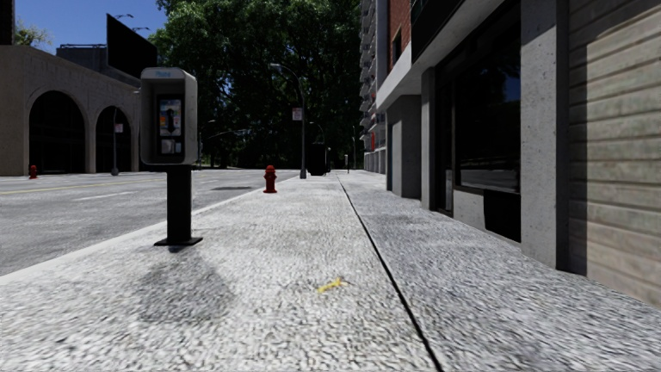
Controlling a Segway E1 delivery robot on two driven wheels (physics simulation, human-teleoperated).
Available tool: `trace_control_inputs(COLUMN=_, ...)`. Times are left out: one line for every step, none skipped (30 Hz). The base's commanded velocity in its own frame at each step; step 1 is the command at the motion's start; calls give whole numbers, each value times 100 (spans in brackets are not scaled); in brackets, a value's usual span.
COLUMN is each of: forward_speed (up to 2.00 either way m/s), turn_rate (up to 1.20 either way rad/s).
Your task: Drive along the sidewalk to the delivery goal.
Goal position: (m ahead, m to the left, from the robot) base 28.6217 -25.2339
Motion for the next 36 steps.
trace_control_inputs(forward_speed=200, turn_rate=0)
trace_control_inputs(forward_speed=200, turn_rate=0)
trace_control_inputs(forward_speed=200, turn_rate=0)
trace_control_inputs(forward_speed=200, turn_rate=0)
trace_control_inputs(forward_speed=200, turn_rate=0)
trace_control_inputs(forward_speed=200, turn_rate=0)
trace_control_inputs(forward_speed=200, turn_rate=0)
trace_control_inputs(forward_speed=200, turn_rate=0)
trace_control_inputs(forward_speed=200, turn_rate=0)
trace_control_inputs(forward_speed=200, turn_rate=0)
trace_control_inputs(forward_speed=200, turn_rate=0)
trace_control_inputs(forward_speed=200, turn_rate=0)
trace_control_inputs(forward_speed=200, turn_rate=0)
trace_control_inputs(forward_speed=200, turn_rate=0)
trace_control_inputs(forward_speed=200, turn_rate=0)
trace_control_inputs(forward_speed=200, turn_rate=0)
trace_control_inputs(forward_speed=200, turn_rate=0)
trace_control_inputs(forward_speed=200, turn_rate=0)
trace_control_inputs(forward_speed=200, turn_rate=0)
trace_control_inputs(forward_speed=200, turn_rate=0)
trace_control_inputs(forward_speed=200, turn_rate=0)
trace_control_inputs(forward_speed=200, turn_rate=0)
trace_control_inputs(forward_speed=200, turn_rate=0)
trace_control_inputs(forward_speed=200, turn_rate=0)
trace_control_inputs(forward_speed=200, turn_rate=0)
trace_control_inputs(forward_speed=200, turn_rate=0)
trace_control_inputs(forward_speed=200, turn_rate=0)
trace_control_inputs(forward_speed=200, turn_rate=0)
trace_control_inputs(forward_speed=200, turn_rate=0)
trace_control_inputs(forward_speed=200, turn_rate=0)
trace_control_inputs(forward_speed=200, turn_rate=0)
trace_control_inputs(forward_speed=200, turn_rate=0)
trace_control_inputs(forward_speed=200, turn_rate=0)
trace_control_inputs(forward_speed=200, turn_rate=0)
trace_control_inputs(forward_speed=200, turn_rate=0)
trace_control_inputs(forward_speed=200, turn_rate=0)
